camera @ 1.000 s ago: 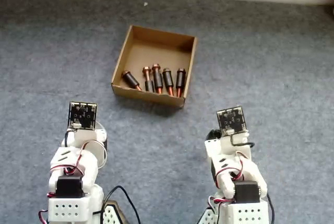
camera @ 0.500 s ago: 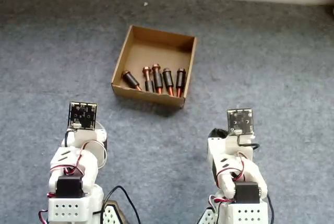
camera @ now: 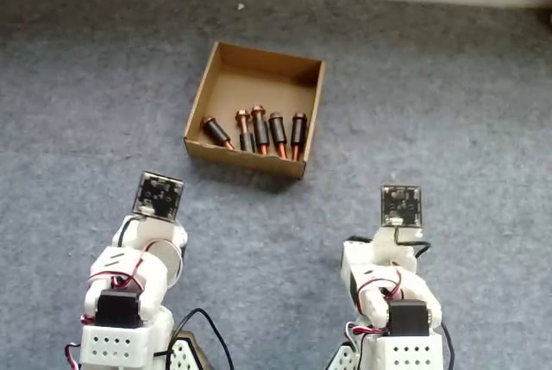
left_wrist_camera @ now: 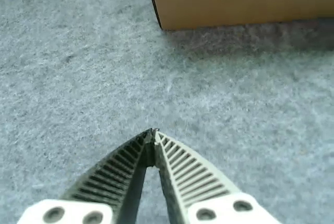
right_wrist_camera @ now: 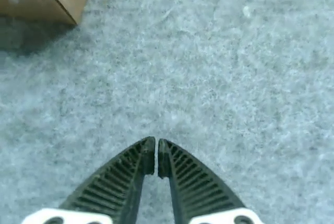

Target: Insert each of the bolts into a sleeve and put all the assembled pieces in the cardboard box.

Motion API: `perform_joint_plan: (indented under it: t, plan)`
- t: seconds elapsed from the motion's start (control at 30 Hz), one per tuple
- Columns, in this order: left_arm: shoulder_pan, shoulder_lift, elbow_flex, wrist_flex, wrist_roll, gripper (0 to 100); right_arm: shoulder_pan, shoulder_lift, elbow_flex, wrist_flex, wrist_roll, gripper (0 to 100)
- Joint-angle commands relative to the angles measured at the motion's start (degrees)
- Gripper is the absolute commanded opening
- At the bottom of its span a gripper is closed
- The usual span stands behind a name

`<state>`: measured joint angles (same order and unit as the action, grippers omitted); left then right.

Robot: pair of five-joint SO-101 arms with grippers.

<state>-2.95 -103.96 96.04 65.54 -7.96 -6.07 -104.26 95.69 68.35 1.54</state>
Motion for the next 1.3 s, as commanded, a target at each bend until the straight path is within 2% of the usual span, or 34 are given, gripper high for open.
perform_joint_plan:
  t: [0.0,0.13,0.27,0.43,1.27]
  plan:
    - [0.5,0.0,1.1,4.7,-4.3,3,0.7,-0.7,8.0,3.2,4.1,0.6]
    - [0.1,-0.2,1.1,10.7,-5.2,3,2.9,-0.7,8.0,3.3,2.4,0.6]
    - [-2.9,-0.2,1.1,10.8,-5.2,3,6.9,-0.8,8.0,3.3,2.4,0.6]
    - [-6.6,-0.2,1.1,10.8,-5.2,3,7.2,-0.8,8.0,3.3,2.4,0.6]
    - [-6.7,-0.2,1.1,10.8,-5.2,3,7.2,-0.8,8.0,3.3,2.4,0.6]
